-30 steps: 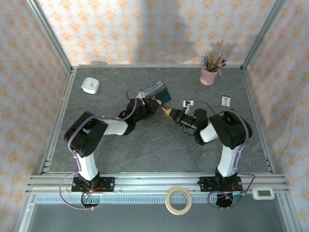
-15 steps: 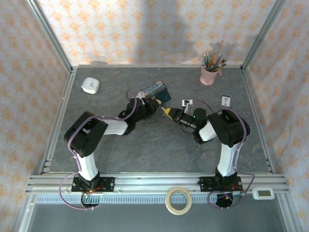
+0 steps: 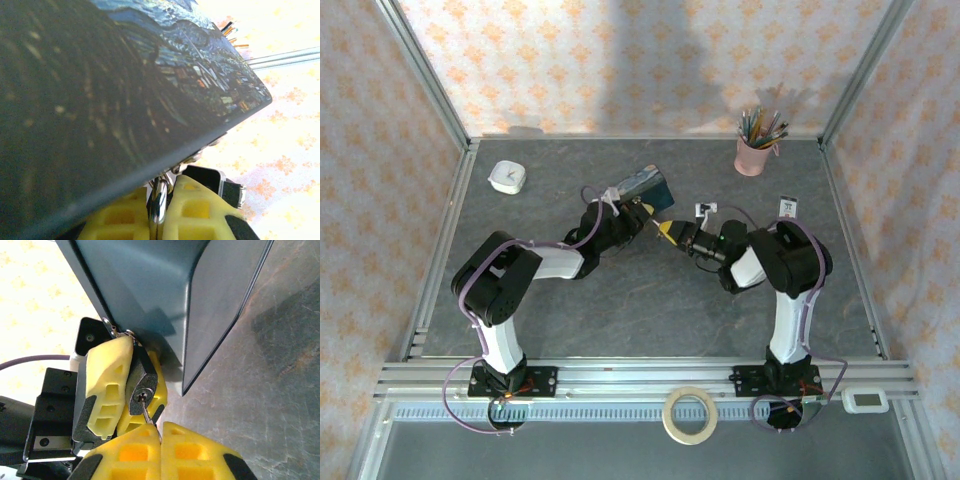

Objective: Unlock the padlock with the key

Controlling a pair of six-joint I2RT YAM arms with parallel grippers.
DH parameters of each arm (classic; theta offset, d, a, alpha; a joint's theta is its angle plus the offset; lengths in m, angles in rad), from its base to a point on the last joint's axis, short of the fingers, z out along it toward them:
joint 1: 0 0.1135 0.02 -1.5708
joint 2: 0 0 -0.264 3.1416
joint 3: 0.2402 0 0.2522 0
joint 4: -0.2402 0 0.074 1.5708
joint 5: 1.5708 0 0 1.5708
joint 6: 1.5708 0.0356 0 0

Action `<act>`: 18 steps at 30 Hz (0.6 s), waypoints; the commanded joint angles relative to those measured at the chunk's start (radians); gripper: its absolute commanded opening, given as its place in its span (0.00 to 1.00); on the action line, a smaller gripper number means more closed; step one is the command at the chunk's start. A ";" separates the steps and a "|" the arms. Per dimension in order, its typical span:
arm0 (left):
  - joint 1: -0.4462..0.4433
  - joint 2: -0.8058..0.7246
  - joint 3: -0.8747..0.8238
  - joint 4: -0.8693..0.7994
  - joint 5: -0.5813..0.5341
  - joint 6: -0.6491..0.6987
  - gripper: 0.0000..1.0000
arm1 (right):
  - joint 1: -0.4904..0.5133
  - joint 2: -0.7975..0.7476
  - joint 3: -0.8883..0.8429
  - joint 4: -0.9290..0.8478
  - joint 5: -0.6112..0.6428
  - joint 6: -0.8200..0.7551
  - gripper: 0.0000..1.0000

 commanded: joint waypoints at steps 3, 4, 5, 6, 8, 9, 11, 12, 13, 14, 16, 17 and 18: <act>-0.055 -0.035 -0.012 0.208 0.194 0.026 0.00 | 0.001 0.027 0.085 0.034 0.057 0.061 0.00; -0.056 -0.028 -0.011 0.221 0.201 0.022 0.00 | 0.001 0.032 0.091 0.041 0.056 0.080 0.00; -0.060 -0.021 -0.011 0.236 0.206 0.015 0.00 | 0.001 0.037 0.093 0.057 0.057 0.098 0.00; -0.061 -0.012 -0.010 0.255 0.212 0.006 0.00 | 0.002 0.038 0.091 0.075 0.060 0.112 0.00; -0.061 0.005 -0.009 0.295 0.227 -0.017 0.00 | 0.001 0.035 0.090 0.077 0.063 0.120 0.00; -0.060 0.013 -0.009 0.315 0.238 -0.026 0.00 | 0.001 0.033 0.094 0.053 0.063 0.110 0.00; -0.061 0.019 -0.006 0.327 0.252 -0.031 0.00 | -0.004 0.037 0.104 0.016 0.063 0.098 0.00; -0.061 0.018 -0.005 0.324 0.256 -0.027 0.00 | -0.004 0.043 0.109 0.018 0.060 0.106 0.00; -0.061 0.016 -0.007 0.318 0.257 -0.023 0.00 | -0.005 0.049 0.114 0.020 0.056 0.116 0.00; -0.060 0.011 -0.008 0.305 0.253 -0.015 0.00 | -0.007 0.056 0.116 0.027 0.054 0.134 0.00; -0.061 0.002 -0.011 0.268 0.236 0.004 0.00 | -0.009 0.065 0.121 0.063 0.047 0.175 0.00; -0.060 -0.002 -0.015 0.247 0.222 0.014 0.00 | -0.009 0.066 0.119 0.084 0.044 0.199 0.00; -0.060 -0.006 -0.018 0.225 0.199 0.020 0.00 | -0.008 0.063 0.115 0.098 0.043 0.218 0.00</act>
